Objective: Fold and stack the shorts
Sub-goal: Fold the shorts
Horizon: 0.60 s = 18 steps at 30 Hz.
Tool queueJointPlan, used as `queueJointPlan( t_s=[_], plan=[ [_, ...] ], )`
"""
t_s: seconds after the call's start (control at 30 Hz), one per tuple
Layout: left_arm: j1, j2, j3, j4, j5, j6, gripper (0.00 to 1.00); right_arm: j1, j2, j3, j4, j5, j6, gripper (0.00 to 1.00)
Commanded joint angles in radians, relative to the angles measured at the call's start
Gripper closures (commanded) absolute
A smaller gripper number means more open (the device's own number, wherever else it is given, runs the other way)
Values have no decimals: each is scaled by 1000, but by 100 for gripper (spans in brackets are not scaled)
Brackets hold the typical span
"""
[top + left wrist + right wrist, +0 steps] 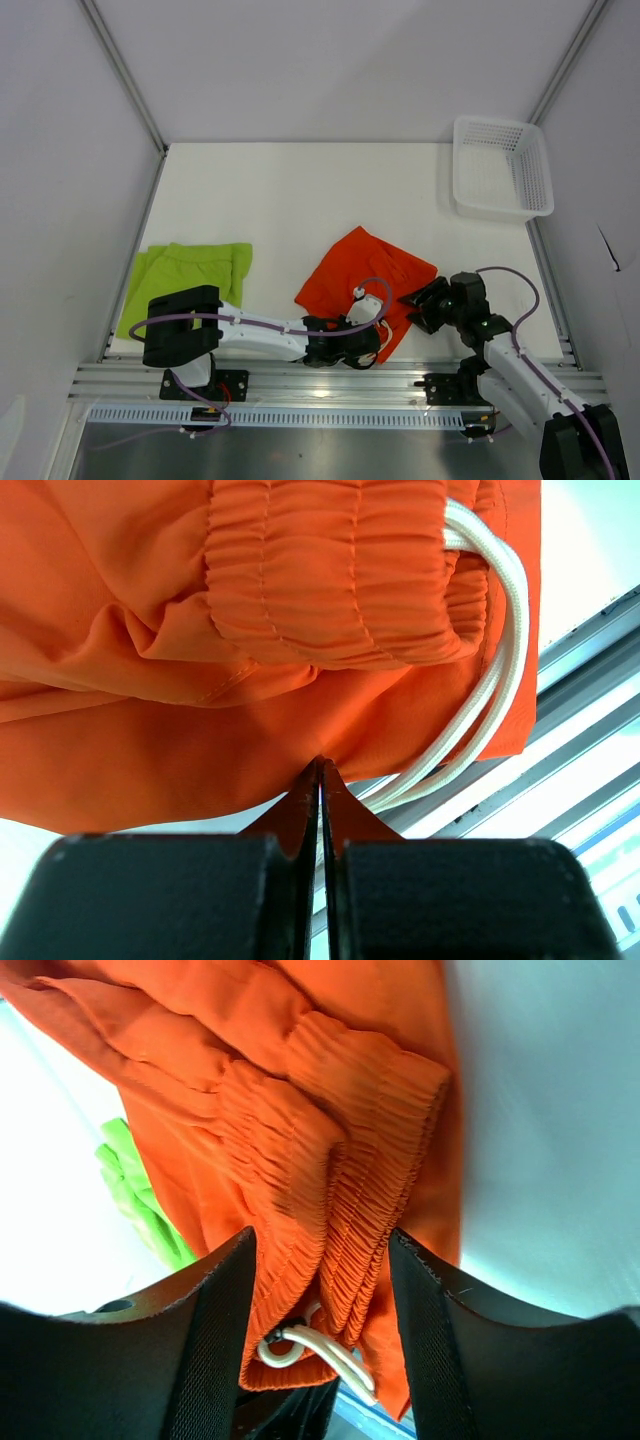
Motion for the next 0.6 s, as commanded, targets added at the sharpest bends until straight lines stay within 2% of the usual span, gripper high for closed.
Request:
queueJointPlan(
  t_s=[0.0, 0.57],
  plan=[
    [-5, -16, 16, -5, -7, 6, 100, 5, 4, 48, 2, 27, -15, 43],
    [-5, -25, 10, 2, 2, 1, 100, 70, 125, 16, 180, 71, 35, 43]
  ],
)
